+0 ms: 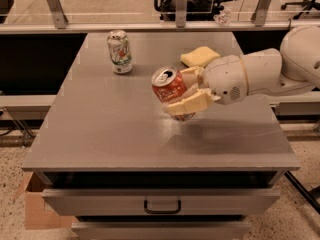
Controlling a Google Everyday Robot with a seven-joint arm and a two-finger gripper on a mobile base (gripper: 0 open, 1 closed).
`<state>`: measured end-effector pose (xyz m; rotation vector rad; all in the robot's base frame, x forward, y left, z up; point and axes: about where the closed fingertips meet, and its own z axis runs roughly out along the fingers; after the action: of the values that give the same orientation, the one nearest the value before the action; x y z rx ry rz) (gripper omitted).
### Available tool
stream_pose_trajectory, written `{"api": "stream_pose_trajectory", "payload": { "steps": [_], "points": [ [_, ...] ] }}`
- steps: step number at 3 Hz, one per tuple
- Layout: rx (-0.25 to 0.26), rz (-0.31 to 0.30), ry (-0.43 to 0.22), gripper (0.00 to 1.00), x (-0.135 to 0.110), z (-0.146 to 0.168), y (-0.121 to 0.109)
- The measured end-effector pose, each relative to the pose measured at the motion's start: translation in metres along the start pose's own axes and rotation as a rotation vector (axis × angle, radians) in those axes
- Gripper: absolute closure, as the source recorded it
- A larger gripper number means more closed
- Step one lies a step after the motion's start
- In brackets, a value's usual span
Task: Place coke can upright
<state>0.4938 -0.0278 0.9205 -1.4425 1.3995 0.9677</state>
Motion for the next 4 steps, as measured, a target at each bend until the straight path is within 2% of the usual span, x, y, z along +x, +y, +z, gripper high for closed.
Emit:
{"api": "stream_pose_trajectory", "payload": {
  "steps": [1, 2, 4],
  "points": [
    [-0.011, 0.040, -0.142, 1.00, -0.014, -0.006, 0.002],
    [0.003, 0.065, -0.190, 1.00, -0.008, -0.009, -0.002],
    [0.046, 0.095, -0.227, 1.00, 0.013, -0.010, -0.008]
  ]
}}
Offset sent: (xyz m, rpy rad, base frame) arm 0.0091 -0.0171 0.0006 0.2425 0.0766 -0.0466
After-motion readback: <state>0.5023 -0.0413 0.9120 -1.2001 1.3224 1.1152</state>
